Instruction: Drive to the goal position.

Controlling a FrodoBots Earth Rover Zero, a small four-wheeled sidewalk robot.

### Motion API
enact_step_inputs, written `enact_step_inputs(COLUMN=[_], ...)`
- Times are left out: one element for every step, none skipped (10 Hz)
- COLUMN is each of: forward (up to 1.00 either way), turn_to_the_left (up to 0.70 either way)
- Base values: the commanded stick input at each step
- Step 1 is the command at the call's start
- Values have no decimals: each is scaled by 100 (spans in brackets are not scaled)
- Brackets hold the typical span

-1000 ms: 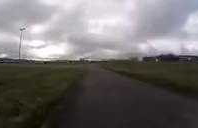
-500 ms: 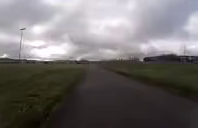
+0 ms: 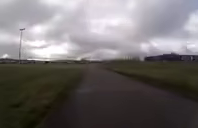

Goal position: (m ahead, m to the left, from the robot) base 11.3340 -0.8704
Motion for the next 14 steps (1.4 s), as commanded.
enact_step_inputs(forward=[100, 100, 100, 100, 100, 100, 100, 100, 100, 100, 100, 100, 0, 0], turn_to_the_left=[32, 20, 6, 0, 0, 0, 0, 0, 0, 0, 0, 0, 0, 0])
